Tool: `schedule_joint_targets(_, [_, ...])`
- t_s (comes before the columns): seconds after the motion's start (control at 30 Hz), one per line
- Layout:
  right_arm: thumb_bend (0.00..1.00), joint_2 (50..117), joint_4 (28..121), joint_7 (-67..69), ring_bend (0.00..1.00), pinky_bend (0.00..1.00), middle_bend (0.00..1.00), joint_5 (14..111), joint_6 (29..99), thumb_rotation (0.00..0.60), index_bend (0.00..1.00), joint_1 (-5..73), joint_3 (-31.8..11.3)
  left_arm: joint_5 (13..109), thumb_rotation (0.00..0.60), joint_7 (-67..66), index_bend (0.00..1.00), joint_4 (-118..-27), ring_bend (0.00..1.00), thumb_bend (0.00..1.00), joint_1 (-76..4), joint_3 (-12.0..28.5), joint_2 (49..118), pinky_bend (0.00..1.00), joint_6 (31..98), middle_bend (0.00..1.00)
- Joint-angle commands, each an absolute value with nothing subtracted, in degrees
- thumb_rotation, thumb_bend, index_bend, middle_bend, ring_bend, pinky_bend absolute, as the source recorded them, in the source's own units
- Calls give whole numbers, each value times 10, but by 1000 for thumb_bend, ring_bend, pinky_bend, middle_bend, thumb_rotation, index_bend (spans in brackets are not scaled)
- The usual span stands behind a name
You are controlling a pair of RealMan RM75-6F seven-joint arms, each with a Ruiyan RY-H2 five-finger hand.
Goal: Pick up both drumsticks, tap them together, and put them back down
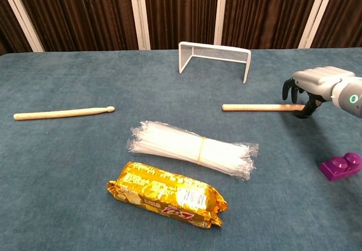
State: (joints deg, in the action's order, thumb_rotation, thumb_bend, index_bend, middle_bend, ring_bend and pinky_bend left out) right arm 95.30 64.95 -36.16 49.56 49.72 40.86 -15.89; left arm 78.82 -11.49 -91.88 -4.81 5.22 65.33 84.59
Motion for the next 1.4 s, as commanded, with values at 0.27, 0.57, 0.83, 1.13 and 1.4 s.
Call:
schedule_joint_targets(0.27, [448, 1003, 557, -336, 276, 79, 439, 501, 468, 600, 402, 439, -152, 782, 600, -127, 0, -917, 0, 341, -51, 53, 659, 0, 843, 0])
schedule_joint_targets(0.57, [448, 1026, 532, -329, 278, 79, 450, 511, 468, 600, 418, 452, -147, 779, 600, -127, 0, -916, 0, 341, -52, 53, 659, 0, 840, 0])
schedule_joint_targets(0.83, [448, 1037, 530, -328, 293, 79, 479, 516, 472, 600, 456, 462, -148, 775, 600, -123, 0, -913, 0, 341, -53, 54, 658, 0, 838, 0])
schedule_joint_targets(1.13, [448, 1031, 546, -328, 349, 79, 571, 525, 487, 600, 584, 458, -142, 770, 600, -120, 0, -910, 0, 341, -55, 55, 658, 0, 833, 0])
schedule_joint_targets(1.4, [457, 1012, 572, -320, 364, 79, 593, 533, 501, 600, 620, 449, -140, 771, 600, -119, 0, -913, 0, 342, -56, 54, 658, 0, 833, 0])
